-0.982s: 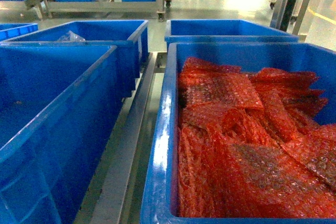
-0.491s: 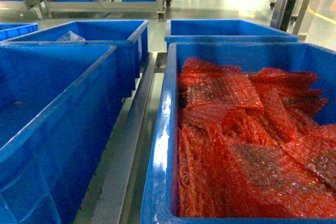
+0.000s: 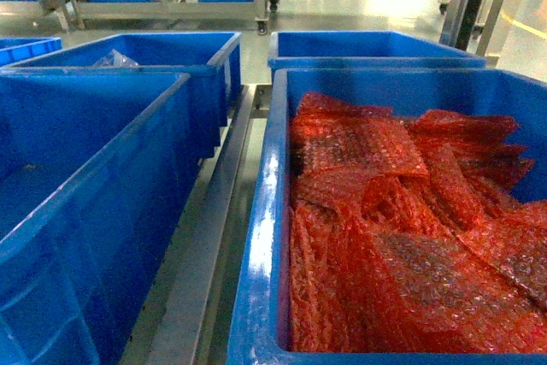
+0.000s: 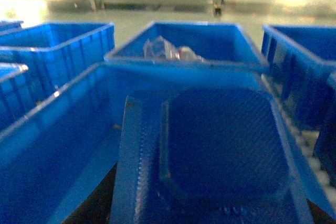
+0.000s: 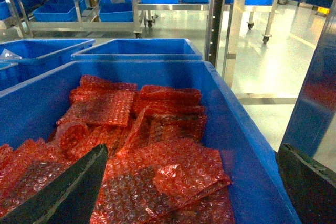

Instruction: Pick blue part to blue bin on bottom shelf

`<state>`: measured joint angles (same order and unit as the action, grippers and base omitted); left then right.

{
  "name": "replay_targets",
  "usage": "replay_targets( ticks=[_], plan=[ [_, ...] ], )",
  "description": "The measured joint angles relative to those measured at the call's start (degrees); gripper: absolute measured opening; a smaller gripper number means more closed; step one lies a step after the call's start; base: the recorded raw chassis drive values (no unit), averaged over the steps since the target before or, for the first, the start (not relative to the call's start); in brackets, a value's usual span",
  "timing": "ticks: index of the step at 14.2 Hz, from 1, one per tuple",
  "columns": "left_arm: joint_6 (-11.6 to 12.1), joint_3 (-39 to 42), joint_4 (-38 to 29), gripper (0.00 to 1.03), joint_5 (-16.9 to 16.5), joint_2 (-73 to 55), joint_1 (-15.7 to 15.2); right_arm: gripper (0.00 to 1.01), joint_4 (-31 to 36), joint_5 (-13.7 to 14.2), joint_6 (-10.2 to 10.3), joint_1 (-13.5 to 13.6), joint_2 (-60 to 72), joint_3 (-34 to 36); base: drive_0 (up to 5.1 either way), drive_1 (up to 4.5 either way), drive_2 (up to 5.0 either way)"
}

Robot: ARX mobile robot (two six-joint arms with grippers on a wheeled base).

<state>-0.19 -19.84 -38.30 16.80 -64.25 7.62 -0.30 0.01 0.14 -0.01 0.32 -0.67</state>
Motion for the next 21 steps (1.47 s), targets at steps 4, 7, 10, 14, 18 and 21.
replay_targets(
  ticks=[4, 7, 10, 14, 18, 21],
  plan=[
    [-0.9, -0.3, -1.3, 0.73, -0.2, -3.6, 0.0, 0.98, 0.0, 0.0, 0.0, 0.0, 0.0, 0.0, 0.0, 0.0, 0.0],
    [-0.9, -0.3, -1.1, 1.0, -0.2, -3.6, 0.0, 0.98, 0.0, 0.0, 0.0, 0.0, 0.0, 0.0, 0.0, 0.0, 0.0],
    [-0.9, -0.3, -1.1, 0.98, -0.2, -3.6, 0.0, 0.98, 0.0, 0.0, 0.0, 0.0, 0.0, 0.0, 0.0, 0.0, 0.0],
    [-0.9, -0.3, -1.1, 0.98, -0.2, -3.6, 0.0, 0.98, 0.0, 0.0, 0.0, 0.0, 0.0, 0.0, 0.0, 0.0, 0.0],
    [-0.8, 7.3, -12.1, 0.62, -11.8, 0.7, -2.9, 0.98, 0.0, 0.0, 0.0, 0.0, 0.0, 0.0, 0.0, 0.0, 0.0],
    [-0.8, 10.3, -10.4, 0.35, -14.6, 5.4, -4.9, 0.98, 0.0, 0.0, 0.0, 0.0, 0.0, 0.0, 0.0, 0.0, 0.0]
  ],
)
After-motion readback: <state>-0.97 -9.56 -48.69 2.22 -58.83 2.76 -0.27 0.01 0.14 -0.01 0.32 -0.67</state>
